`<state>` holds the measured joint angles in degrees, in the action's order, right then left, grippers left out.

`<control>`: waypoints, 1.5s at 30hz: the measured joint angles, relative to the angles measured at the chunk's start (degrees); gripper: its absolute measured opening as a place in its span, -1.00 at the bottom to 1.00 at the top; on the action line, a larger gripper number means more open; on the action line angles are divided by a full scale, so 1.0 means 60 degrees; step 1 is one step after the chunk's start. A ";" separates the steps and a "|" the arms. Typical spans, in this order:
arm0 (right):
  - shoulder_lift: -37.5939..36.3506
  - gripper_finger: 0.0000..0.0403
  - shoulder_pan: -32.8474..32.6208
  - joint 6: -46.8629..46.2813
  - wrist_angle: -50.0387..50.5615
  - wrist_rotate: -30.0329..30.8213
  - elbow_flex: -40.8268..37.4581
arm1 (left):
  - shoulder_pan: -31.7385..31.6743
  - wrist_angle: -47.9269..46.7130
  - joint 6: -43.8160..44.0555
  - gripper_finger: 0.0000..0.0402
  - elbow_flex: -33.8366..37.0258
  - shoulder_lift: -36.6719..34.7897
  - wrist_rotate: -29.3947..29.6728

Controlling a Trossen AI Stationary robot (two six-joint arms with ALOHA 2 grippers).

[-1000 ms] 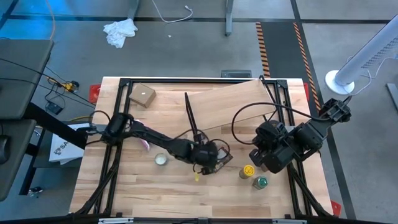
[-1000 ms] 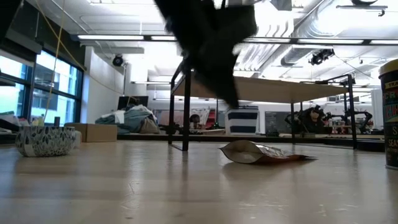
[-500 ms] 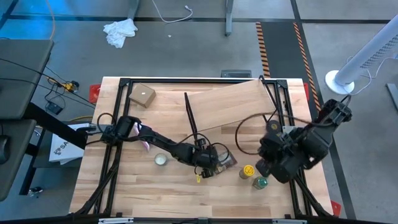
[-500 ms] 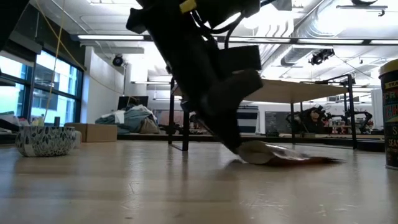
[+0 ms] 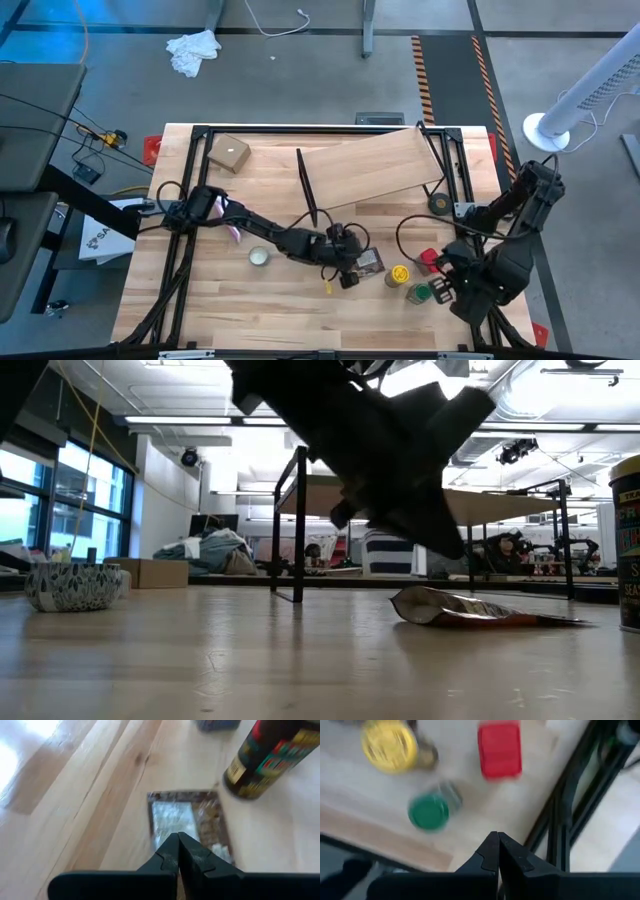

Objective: Shelf spices
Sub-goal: Move the green spice bottle to the bottom center of the table

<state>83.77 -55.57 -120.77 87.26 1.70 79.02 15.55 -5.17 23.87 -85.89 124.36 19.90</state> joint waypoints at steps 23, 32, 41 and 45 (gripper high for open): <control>-0.0160 -1.00 0.1234 0.0983 -0.3875 0.0430 -0.3152 | -0.1166 -0.3744 -0.3601 -1.00 -0.0994 -0.3171 0.1286; -0.0157 -1.00 0.0944 0.0405 -0.5646 0.0205 -0.3766 | -0.0897 -0.6072 -0.3480 -1.00 -0.0976 -0.4018 0.2148; 0.0182 -1.00 0.0759 -0.0047 -0.6937 0.0403 -0.3762 | -0.0456 -0.7572 -0.2737 -1.00 -0.0976 -0.5494 0.3647; 0.0722 -1.00 0.0951 -0.0049 -0.8129 0.0647 -0.3762 | -0.0200 -0.8580 -0.1888 -1.00 -0.0673 -0.6528 0.4723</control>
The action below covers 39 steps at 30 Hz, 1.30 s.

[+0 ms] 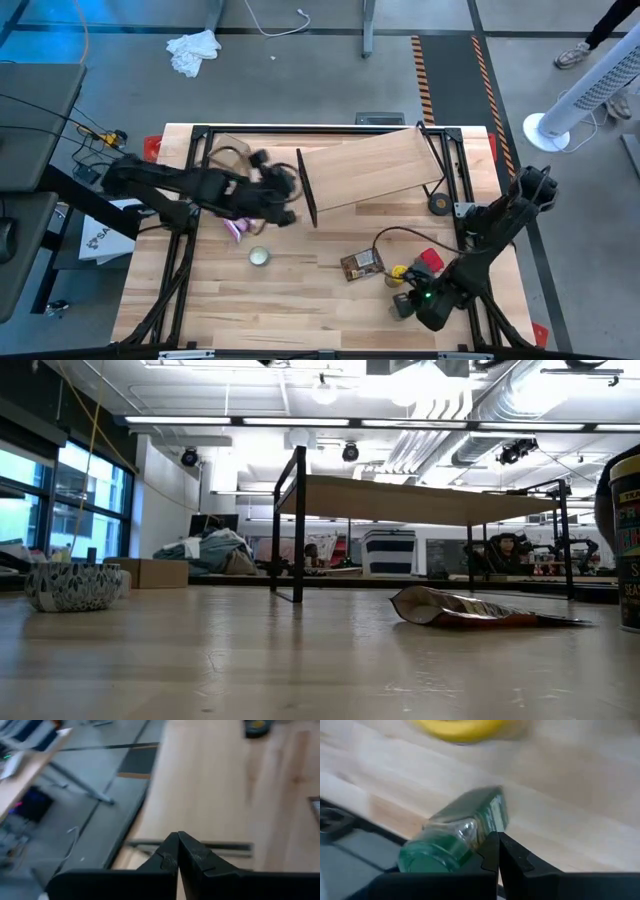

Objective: Shelf spices
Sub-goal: Move the green spice bottle to the bottom center of the table

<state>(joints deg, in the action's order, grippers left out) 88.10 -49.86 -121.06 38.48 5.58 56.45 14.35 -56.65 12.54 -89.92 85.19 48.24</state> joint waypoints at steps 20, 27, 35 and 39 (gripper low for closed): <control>0.0194 -1.00 0.1348 0.2606 0.1517 0.0459 0.2571 | 0.0437 -0.1508 0.4271 -1.00 0.2806 -0.4070 0.1470; 0.0948 -1.00 -0.0027 0.0038 0.1687 -0.0293 0.2645 | 0.0801 -0.0796 0.4562 -1.00 0.3522 -0.4049 0.0982; 0.2589 -1.00 0.0202 0.0021 0.0301 -0.0406 0.2634 | 0.0748 -0.0418 0.4643 -1.00 0.3758 -0.4083 0.0899; 0.2984 -1.00 0.0795 0.0435 0.0083 0.0001 0.2634 | 0.0666 -0.0418 0.4567 -1.00 0.3758 -0.4083 0.0680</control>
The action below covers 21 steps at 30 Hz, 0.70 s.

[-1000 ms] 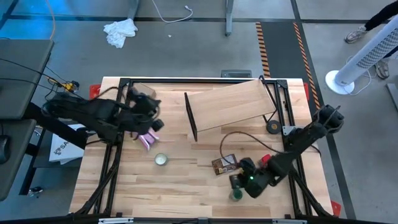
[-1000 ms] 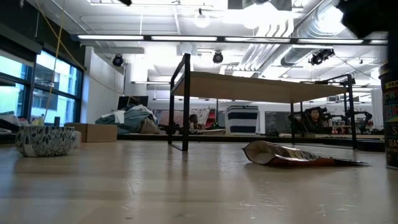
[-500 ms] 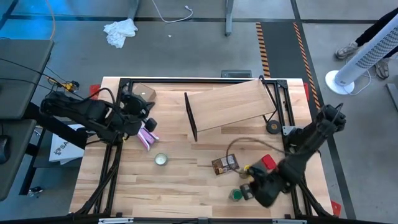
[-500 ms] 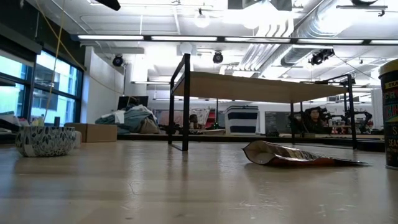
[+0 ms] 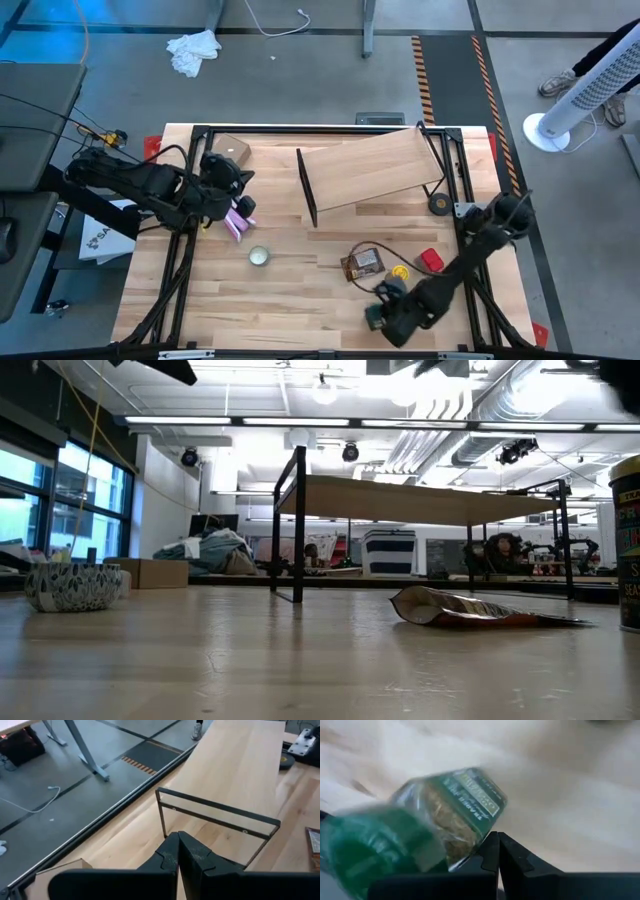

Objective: Shelf spices
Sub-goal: Move the green spice bottle to the bottom center of the table, then move the yellow spice bottle to the bottom center of the table

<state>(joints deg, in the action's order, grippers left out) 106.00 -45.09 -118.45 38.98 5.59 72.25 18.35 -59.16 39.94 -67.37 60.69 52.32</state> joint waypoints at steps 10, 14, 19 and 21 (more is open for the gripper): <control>0.0017 -1.00 0.2353 0.3574 -0.2207 0.1080 0.0000 | 0.0007 -0.0007 -0.0253 -1.00 -0.0002 0.0000 -0.0559; -0.0029 -1.00 0.3196 0.5143 -0.2449 0.1073 0.0176 | 0.0007 -0.0007 -0.0266 -1.00 -0.0004 0.0000 -0.0632; -0.0446 -1.00 0.3553 0.6538 -0.1647 0.0795 0.0869 | 0.0007 -0.0012 -0.0269 -1.00 -0.0007 0.0000 -0.0632; -0.0626 -1.00 0.3473 0.6868 -0.0696 0.0729 0.1274 | 0.0007 -0.0013 -0.0269 -1.00 -0.0007 0.0000 -0.0619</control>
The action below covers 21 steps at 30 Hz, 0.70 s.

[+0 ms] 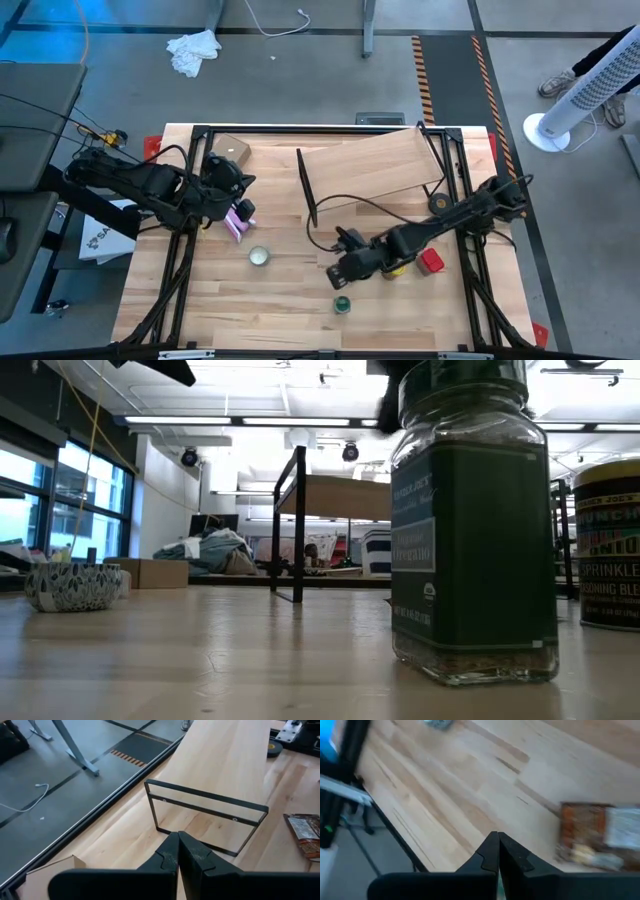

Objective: Shelf spices
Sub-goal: Move the yellow spice bottle to the bottom center of the table

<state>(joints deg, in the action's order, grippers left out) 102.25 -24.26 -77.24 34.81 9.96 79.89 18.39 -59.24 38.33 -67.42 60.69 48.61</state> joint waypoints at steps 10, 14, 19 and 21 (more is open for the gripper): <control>0.0043 -1.00 0.0051 0.0676 0.3401 0.0157 0.0908 | 0.0000 0.0076 0.0001 -1.00 0.0000 0.0019 0.0494; 0.0501 -1.00 0.0501 0.1635 0.3291 -0.0133 0.0908 | 0.0000 0.0079 0.0119 -1.00 0.0000 0.0051 0.0490; 0.1133 -1.00 0.0936 0.2904 0.3140 -0.0629 0.0908 | 0.0007 0.0079 0.0351 -1.00 0.0000 0.0051 0.0490; 0.1381 -1.00 0.0945 0.3263 0.3137 -0.0823 0.0908 | 0.0007 0.0079 0.0350 -1.00 0.0000 0.0051 0.0491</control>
<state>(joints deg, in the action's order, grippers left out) 110.53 -18.59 -57.67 53.62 5.02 85.34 18.44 -58.76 40.42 -67.42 60.99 51.55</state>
